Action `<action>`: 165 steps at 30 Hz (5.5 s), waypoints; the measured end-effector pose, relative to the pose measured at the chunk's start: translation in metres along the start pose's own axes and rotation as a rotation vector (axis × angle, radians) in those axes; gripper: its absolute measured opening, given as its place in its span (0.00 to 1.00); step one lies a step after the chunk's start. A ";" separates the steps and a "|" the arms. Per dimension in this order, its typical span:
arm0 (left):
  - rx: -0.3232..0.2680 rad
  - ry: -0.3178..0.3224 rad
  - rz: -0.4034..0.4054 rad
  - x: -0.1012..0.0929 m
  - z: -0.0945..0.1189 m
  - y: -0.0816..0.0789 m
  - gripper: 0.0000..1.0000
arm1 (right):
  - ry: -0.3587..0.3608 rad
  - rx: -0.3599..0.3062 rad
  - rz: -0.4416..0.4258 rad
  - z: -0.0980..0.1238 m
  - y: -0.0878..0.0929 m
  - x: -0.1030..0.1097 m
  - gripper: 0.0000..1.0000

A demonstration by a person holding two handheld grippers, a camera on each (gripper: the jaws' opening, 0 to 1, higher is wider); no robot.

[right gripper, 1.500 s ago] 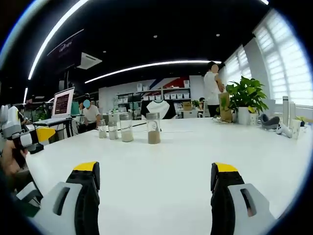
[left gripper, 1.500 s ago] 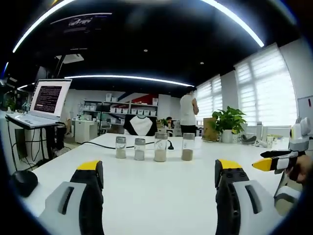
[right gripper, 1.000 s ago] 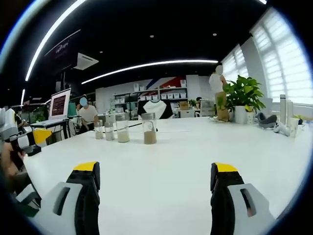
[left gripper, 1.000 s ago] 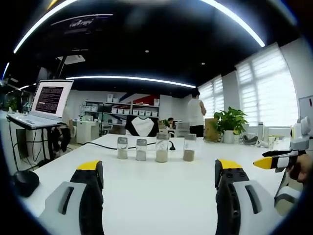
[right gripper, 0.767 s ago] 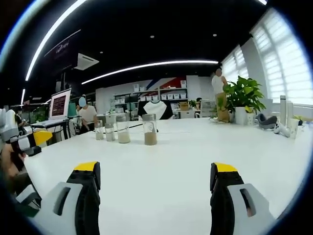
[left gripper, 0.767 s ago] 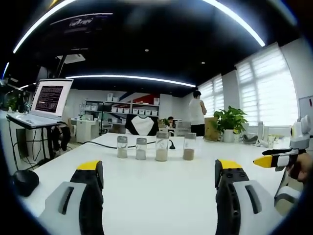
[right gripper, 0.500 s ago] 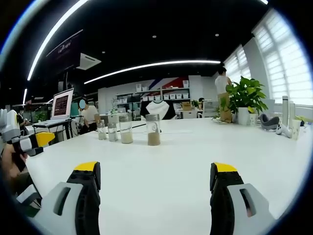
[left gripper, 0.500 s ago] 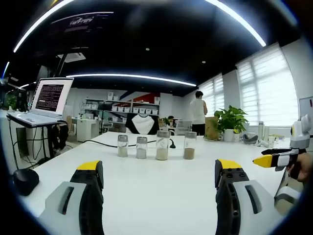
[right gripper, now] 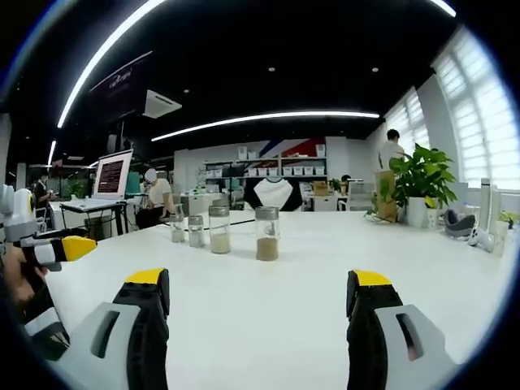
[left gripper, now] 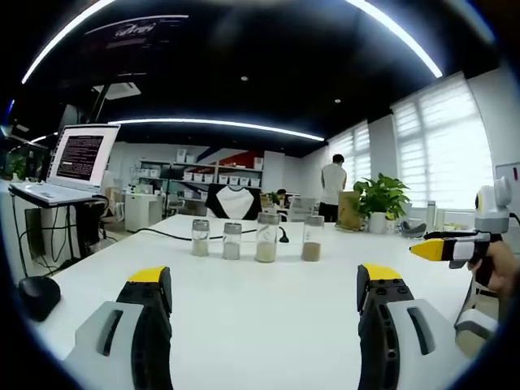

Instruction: Rotate the seasoning bottle until the label or dispensing opening points toward the visible target arrow and the bottle remains upright within the marked orientation range

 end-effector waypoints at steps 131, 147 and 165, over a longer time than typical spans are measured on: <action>0.012 -0.010 0.007 0.011 -0.001 -0.003 0.98 | -0.304 -0.021 0.046 -0.328 0.015 0.084 0.40; -0.001 -0.022 0.003 0.017 -0.003 -0.006 0.97 | -0.345 -0.037 0.037 -0.324 0.013 0.087 0.38; 0.015 -0.015 0.008 0.015 -0.009 -0.002 0.97 | -0.428 -0.045 0.043 -0.312 0.013 0.086 0.37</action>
Point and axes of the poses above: the point that each gripper's makers call its tool centre point, and the gripper's own axes: z roughly backward along the fingers, x roughly to its left, y roughly out of its underside, the point moved 1 cm from there along z, roughly backward along the fingers, and after that the axes turned 9 degrees about z, right-handed, at the moved point
